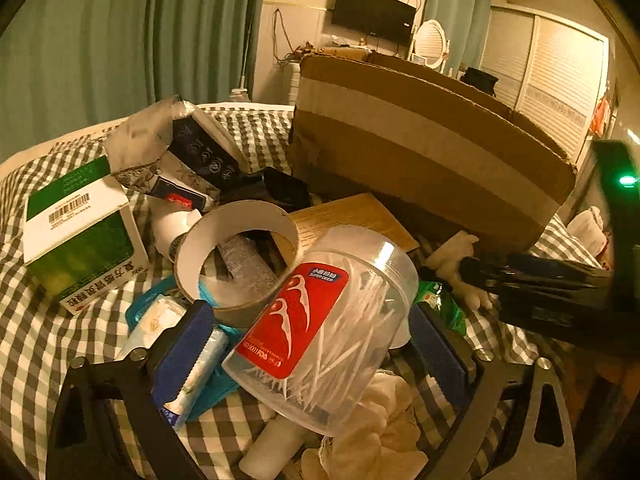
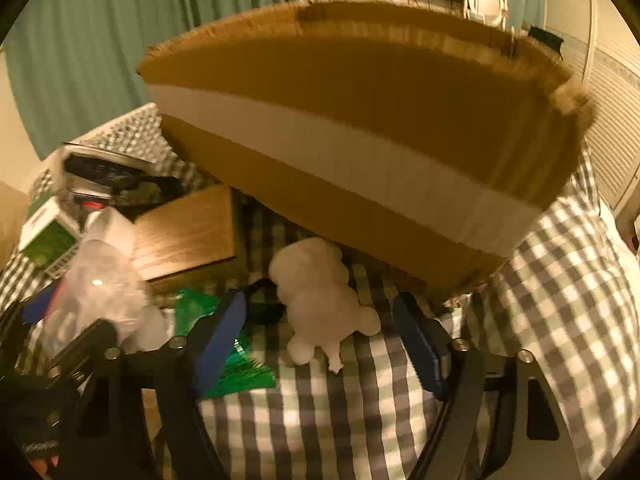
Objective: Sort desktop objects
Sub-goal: 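Grasp the clear red-labelled swab jar with left tool while right tool holds white figurine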
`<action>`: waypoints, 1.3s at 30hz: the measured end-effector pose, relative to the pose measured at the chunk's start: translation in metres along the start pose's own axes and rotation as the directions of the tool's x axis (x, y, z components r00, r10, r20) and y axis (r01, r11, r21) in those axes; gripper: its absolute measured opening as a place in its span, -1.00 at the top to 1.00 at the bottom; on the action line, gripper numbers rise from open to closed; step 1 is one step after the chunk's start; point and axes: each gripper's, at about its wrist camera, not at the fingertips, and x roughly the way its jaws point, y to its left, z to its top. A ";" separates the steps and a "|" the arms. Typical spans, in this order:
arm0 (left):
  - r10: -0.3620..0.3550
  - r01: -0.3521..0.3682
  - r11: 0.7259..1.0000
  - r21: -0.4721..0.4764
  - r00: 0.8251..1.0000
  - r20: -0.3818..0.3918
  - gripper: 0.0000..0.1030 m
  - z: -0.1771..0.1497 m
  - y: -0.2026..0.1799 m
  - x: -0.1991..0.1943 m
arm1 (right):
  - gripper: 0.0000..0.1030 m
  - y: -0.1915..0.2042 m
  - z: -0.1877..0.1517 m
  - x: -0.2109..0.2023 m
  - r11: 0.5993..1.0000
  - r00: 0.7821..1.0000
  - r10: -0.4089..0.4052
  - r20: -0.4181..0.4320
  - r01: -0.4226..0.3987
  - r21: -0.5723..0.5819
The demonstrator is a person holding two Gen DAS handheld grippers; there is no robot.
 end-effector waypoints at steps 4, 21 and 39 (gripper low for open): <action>-0.019 0.019 0.999 0.028 1.000 -0.005 -0.64 0.004 -0.005 -0.001 | -0.43 -0.004 0.001 0.018 0.999 0.999 -0.019 -0.041 0.020 0.033; -0.044 0.045 0.999 -0.009 0.999 0.031 -0.42 0.002 0.003 -0.015 | -0.10 0.007 -0.001 0.018 0.999 0.998 -0.013 -0.063 0.015 0.028; -0.005 0.017 0.991 -0.132 0.995 0.096 -0.32 -0.006 0.020 -0.049 | -0.10 0.027 -0.010 -0.055 0.994 0.994 0.106 0.038 -0.105 -0.028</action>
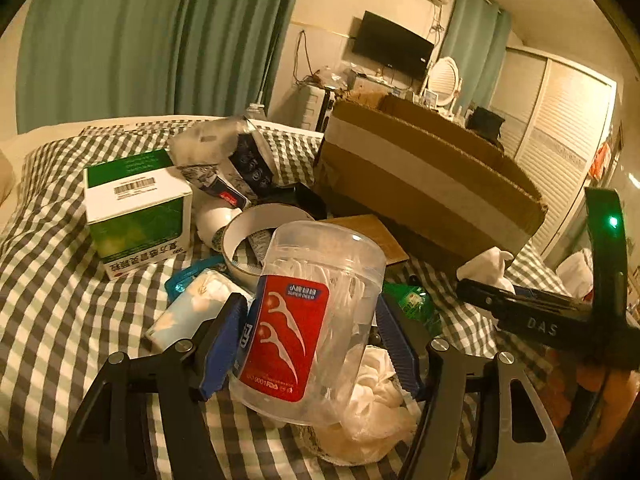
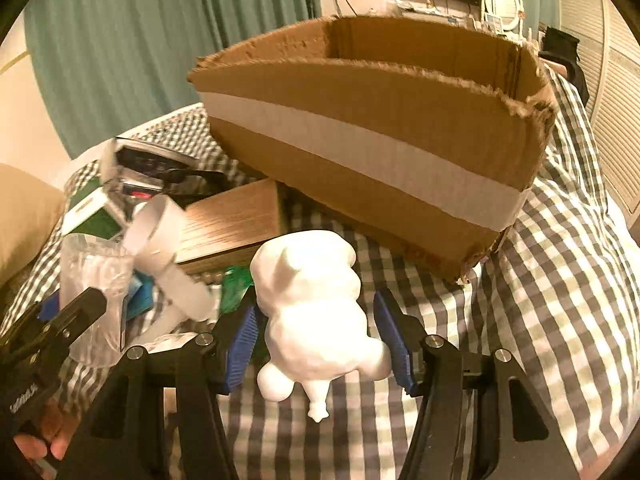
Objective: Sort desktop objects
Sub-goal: 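Grasp the clear red-labelled swab jar with left tool while right tool holds white figurine, then lift the jar and figurine and carry both toward the cardboard box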
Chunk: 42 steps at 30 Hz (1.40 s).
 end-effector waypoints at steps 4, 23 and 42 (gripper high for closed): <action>0.021 -0.021 1.000 0.006 1.000 0.019 -0.29 -0.001 0.002 -0.011 | -0.10 -0.006 -0.007 -0.010 1.000 0.999 0.020 0.029 -0.019 -0.025; 0.019 -0.031 0.996 -0.085 0.991 -0.134 -0.60 -0.025 0.007 -0.024 | -0.10 -0.011 -0.019 -0.030 0.996 0.993 0.093 0.070 -0.092 -0.016; 0.128 -0.129 0.992 0.007 0.967 -0.219 -0.33 -0.048 -0.005 -0.028 | -0.06 -0.005 -0.022 -0.025 0.989 0.988 0.143 0.056 -0.140 -0.040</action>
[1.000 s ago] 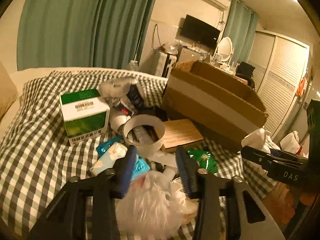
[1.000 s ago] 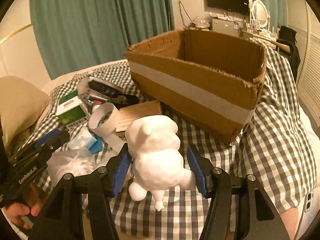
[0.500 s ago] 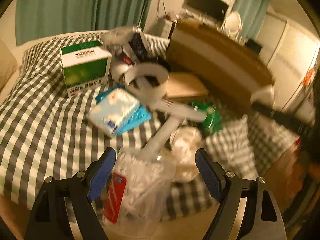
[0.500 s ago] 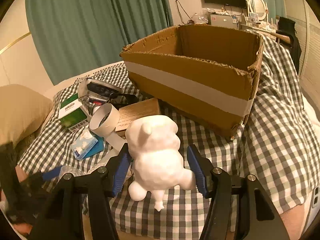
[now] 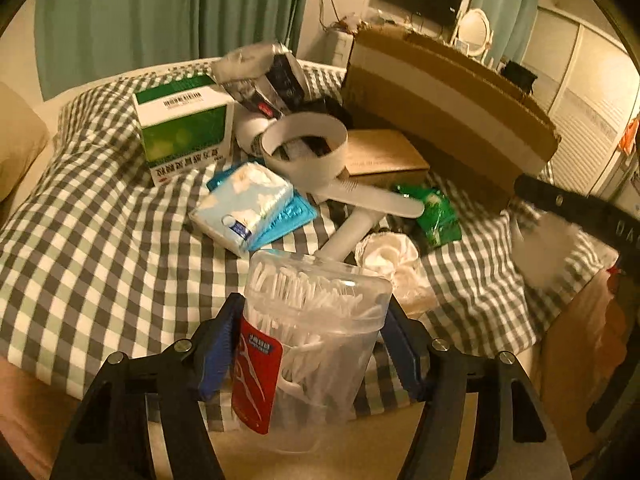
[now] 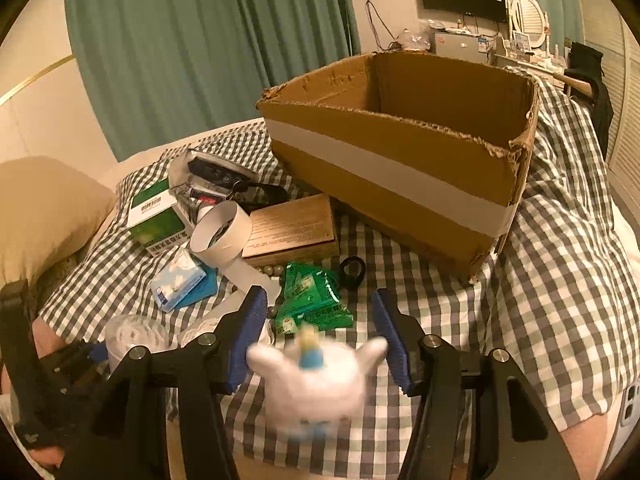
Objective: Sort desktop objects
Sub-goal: 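Lift the jar and figurine and carry both toward the cardboard box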
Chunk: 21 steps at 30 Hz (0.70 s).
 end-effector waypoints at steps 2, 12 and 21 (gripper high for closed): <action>0.000 0.000 1.000 -0.007 1.000 0.010 -0.33 0.002 0.000 -0.005 | -0.06 -0.001 0.000 -0.003 1.000 1.000 0.006 0.005 -0.007 0.005; -0.023 0.024 1.000 -0.015 0.997 0.074 -0.33 0.028 -0.009 -0.028 | -0.05 0.002 0.006 -0.018 1.000 0.999 0.031 0.026 -0.031 -0.003; -0.091 0.086 0.996 0.038 0.988 0.128 -0.33 0.064 -0.036 -0.044 | -0.05 0.005 0.029 -0.041 0.997 0.995 0.077 0.062 -0.076 -0.022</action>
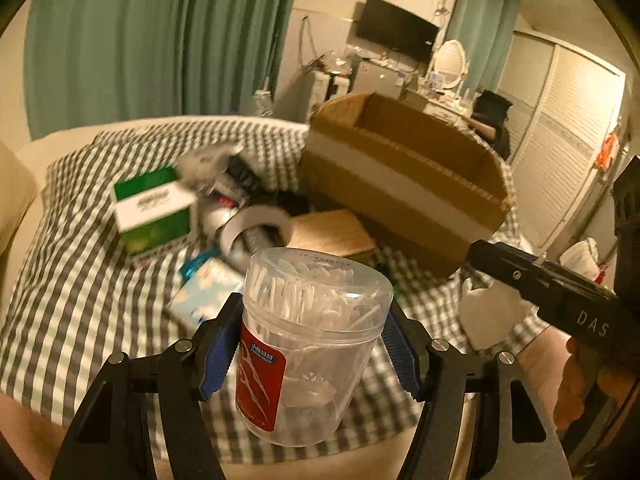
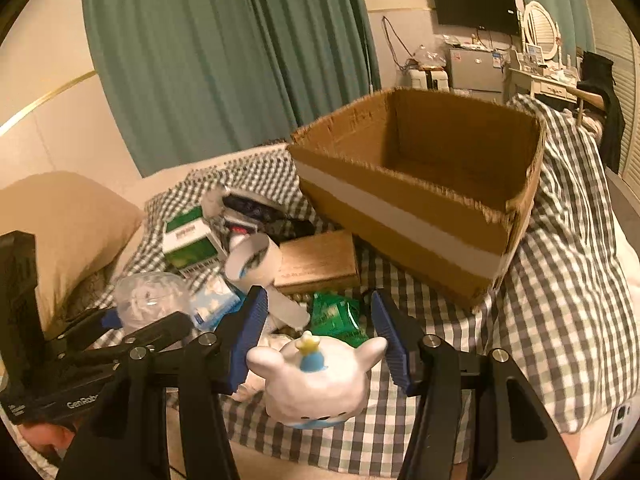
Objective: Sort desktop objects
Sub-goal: 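Lift the jar and figurine and carry both toward the cardboard box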
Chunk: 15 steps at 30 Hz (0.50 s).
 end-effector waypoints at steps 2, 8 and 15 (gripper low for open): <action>-0.008 0.007 1.000 0.011 1.000 0.014 -0.33 0.010 -0.006 -0.001 | -0.05 0.000 0.011 -0.007 1.000 1.000 0.007 0.019 -0.006 -0.005; -0.044 0.040 0.998 0.048 0.996 0.072 -0.33 0.051 -0.022 -0.001 | -0.05 -0.001 0.047 -0.024 0.999 0.996 0.004 0.093 -0.001 -0.035; -0.062 0.047 0.993 0.105 0.987 0.145 -0.33 0.104 -0.044 0.004 | -0.05 -0.012 0.091 -0.026 0.999 0.988 -0.004 0.155 0.012 -0.050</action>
